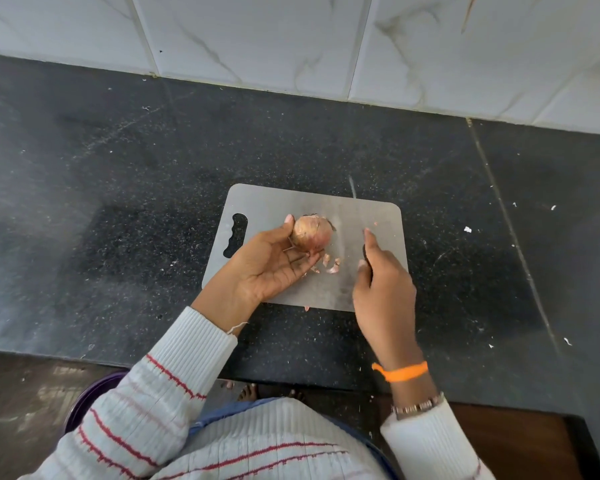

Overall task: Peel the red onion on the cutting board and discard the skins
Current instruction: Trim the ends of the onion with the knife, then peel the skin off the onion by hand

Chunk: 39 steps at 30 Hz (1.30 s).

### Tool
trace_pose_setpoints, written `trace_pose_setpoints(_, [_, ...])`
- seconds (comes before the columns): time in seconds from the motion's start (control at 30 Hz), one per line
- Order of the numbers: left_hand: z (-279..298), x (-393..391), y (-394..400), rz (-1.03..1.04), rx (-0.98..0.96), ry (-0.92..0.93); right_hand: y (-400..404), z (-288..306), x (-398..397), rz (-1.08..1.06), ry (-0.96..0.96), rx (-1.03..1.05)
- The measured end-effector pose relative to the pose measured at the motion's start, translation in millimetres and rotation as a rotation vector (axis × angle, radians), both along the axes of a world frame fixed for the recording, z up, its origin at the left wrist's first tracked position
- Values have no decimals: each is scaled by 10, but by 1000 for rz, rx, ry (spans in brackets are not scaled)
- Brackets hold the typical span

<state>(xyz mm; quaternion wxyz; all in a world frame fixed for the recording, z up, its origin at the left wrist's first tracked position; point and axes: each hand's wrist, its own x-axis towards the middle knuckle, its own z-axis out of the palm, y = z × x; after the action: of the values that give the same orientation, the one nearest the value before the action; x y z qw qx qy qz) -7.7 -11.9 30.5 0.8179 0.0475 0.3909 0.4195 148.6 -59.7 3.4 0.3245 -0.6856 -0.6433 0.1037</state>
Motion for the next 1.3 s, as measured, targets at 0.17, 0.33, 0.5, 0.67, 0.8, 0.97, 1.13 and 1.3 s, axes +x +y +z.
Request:
trace_pose_setpoints(0.17, [12,-6,-38,-57,52,90,275,-202,24,-35,-125,-225])
trace_pose_setpoints(0.33, [-30,-14,-60,-116,141,193,220,-13,-6,103,152,-56])
trace_pose_setpoints(0.5, [-31,26,-80,-132,237,227,52,101,-234,261,463,-111])
trace_pose_setpoints(0.67, [-88,122,-178,-172,504,426,41,28,-260,209,429,6])
trace_pose_setpoints(0.8, [-156,199,-228,-59,769,835,0,19,-306,185,385,68])
trace_pose_setpoints(0.97, [-219,222,-203,-21,786,886,-31,-20,-318,192,443,92])
trace_pose_setpoints(1.13, [-222,161,-139,-46,709,919,-53,-101,-294,225,529,48])
trace_pose_setpoints(1.3, [-173,90,-159,-148,593,756,-52,-159,-243,210,666,-59])
